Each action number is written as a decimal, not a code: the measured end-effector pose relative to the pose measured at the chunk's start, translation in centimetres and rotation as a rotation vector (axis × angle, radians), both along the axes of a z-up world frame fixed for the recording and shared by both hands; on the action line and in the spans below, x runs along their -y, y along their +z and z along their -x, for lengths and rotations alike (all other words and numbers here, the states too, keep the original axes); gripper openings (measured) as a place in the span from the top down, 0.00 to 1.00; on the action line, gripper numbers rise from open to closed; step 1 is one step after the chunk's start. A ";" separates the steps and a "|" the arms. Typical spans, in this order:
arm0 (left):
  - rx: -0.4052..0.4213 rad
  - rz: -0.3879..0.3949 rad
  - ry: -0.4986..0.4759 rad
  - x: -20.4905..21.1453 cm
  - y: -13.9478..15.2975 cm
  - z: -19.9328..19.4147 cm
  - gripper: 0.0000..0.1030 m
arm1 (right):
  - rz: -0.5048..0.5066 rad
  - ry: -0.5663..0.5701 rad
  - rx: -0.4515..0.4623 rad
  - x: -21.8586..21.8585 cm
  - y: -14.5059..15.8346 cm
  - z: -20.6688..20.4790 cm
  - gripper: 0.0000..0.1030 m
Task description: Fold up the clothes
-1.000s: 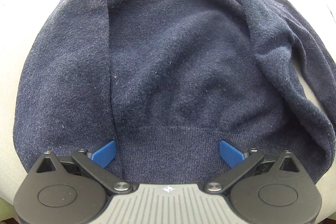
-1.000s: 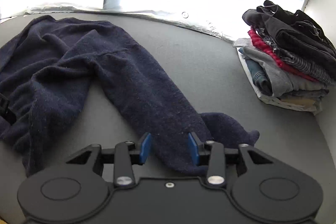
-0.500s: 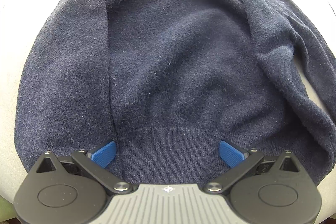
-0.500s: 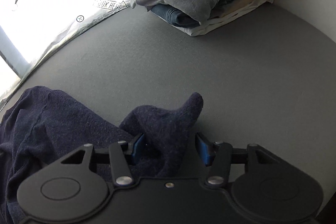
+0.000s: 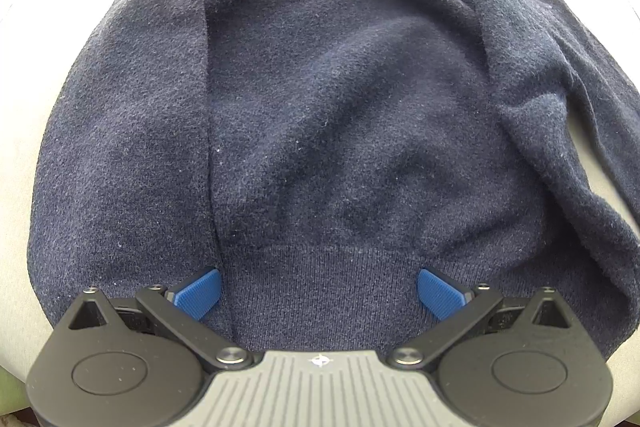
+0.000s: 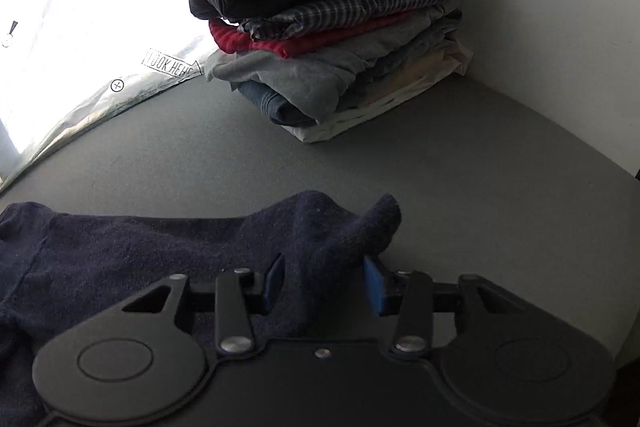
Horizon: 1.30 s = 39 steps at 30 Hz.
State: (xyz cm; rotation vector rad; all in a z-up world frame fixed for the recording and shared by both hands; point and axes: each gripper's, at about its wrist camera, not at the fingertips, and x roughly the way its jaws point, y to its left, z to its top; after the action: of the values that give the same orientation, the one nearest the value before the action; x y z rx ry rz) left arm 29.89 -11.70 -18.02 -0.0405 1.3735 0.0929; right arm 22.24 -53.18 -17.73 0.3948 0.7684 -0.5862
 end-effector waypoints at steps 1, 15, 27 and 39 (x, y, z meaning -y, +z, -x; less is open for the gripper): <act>0.000 0.000 -0.001 0.1 0.0 0.0 0.00 | -0.040 -0.017 -0.005 0.4 -0.6 0.4 0.52; 0.036 0.004 -0.011 1.1 0.8 0.2 0.00 | 0.024 0.117 -0.098 -2.9 -2.0 -0.7 0.21; 0.230 -0.014 -0.024 -5.9 3.8 5.4 0.00 | 0.118 0.682 0.048 -18.0 3.8 -3.1 0.00; 0.239 -0.026 -0.166 -16.4 0.1 6.5 0.25 | 0.124 0.814 -0.040 -28.3 2.8 -0.1 0.00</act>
State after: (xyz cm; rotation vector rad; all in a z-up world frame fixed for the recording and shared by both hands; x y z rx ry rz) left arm 23.39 4.73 -17.94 0.0822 1.1315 -0.0326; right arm 22.30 -24.85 -14.92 -0.0622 0.8472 0.1245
